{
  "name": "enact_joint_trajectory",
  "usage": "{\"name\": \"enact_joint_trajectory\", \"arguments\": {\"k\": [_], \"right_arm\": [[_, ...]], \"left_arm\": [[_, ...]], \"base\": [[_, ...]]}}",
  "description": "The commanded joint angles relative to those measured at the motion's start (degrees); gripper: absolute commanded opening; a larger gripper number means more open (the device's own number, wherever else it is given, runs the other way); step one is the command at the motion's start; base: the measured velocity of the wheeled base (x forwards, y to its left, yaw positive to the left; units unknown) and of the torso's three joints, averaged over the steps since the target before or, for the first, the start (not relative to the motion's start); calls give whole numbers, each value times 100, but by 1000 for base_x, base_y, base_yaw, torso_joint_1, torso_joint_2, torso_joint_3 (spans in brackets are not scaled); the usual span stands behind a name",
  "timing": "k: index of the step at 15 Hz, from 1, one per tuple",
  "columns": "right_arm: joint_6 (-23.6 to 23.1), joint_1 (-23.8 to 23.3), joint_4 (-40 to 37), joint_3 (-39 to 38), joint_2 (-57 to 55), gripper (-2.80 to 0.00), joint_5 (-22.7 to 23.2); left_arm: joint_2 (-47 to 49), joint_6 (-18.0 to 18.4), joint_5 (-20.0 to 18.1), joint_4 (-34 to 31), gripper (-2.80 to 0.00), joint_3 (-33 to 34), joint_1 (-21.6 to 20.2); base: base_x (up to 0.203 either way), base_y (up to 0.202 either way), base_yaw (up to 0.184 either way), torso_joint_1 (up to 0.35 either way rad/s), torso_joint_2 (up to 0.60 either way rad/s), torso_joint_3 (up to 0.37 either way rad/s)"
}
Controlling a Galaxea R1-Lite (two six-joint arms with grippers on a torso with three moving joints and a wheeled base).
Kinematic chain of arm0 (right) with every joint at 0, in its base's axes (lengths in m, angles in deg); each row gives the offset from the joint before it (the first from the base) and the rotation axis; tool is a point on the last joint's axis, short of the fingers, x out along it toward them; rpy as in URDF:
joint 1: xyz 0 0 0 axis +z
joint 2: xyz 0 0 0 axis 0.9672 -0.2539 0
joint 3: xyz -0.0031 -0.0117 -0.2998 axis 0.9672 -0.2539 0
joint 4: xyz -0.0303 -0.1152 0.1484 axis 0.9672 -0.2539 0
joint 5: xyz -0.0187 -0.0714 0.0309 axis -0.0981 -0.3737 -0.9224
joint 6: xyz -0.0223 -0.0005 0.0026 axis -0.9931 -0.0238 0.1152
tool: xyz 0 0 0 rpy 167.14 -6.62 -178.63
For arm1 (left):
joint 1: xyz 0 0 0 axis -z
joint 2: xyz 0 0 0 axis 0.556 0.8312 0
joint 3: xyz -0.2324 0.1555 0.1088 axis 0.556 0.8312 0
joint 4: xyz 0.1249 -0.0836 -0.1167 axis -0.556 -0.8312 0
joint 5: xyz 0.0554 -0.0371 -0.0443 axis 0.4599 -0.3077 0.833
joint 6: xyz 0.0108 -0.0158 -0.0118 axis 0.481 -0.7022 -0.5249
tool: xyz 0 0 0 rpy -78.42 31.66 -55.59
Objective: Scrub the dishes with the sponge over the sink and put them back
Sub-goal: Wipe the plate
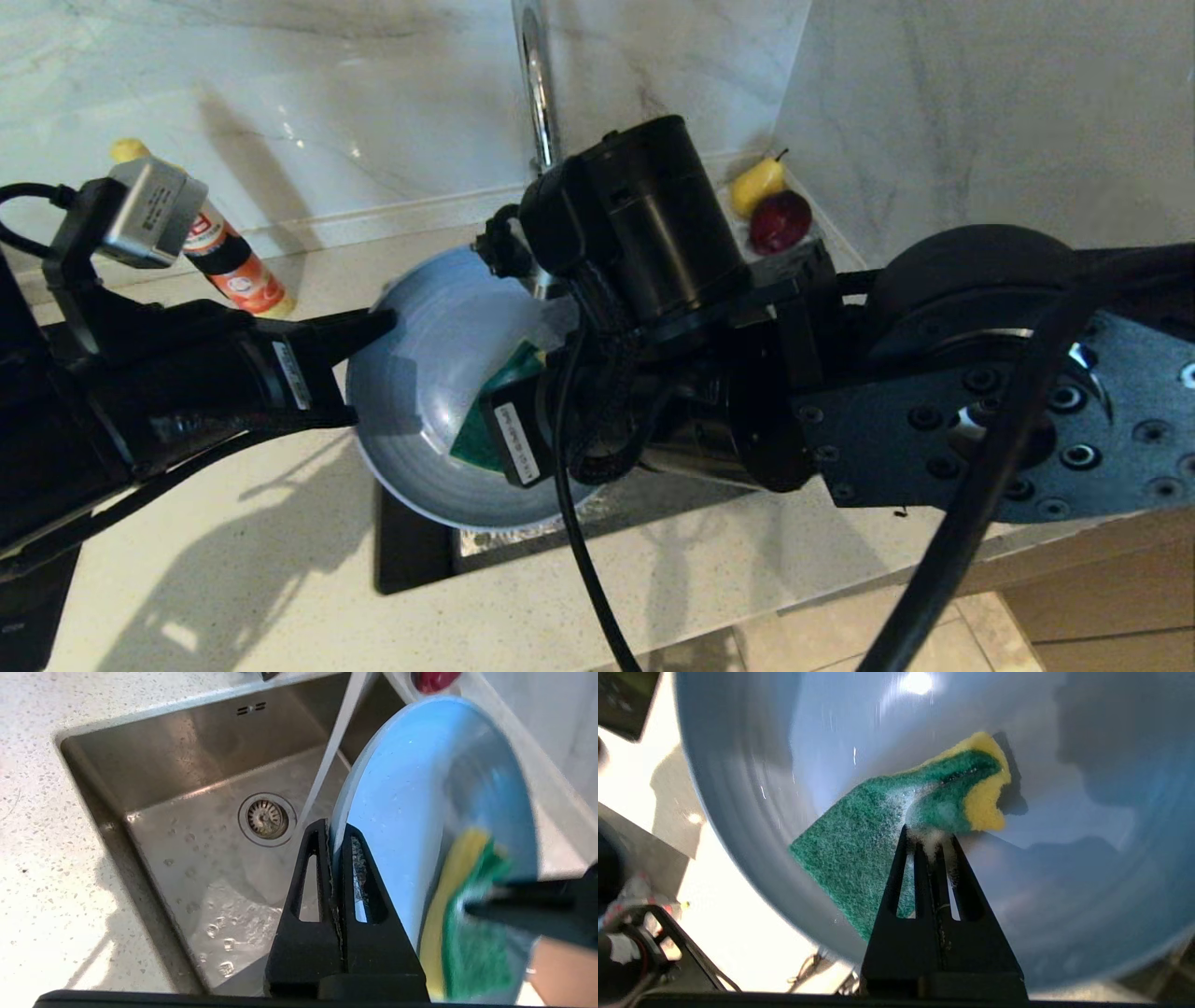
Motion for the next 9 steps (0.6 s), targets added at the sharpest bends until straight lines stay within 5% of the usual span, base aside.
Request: {"name": "enact_joint_trajectory", "arguments": {"k": [1, 9], "right_arm": [[24, 15, 15, -257, 125, -280, -16], [-16, -566, 34, -381, 507, -280, -20]], "left_arm": [[-2, -105, 8, 17, -280, -62, -1], [-89, -121, -35, -46, -280, -54, -1]], "base": [[0, 0, 0, 0, 0, 0], [0, 0, 0, 0, 0, 0]]}}
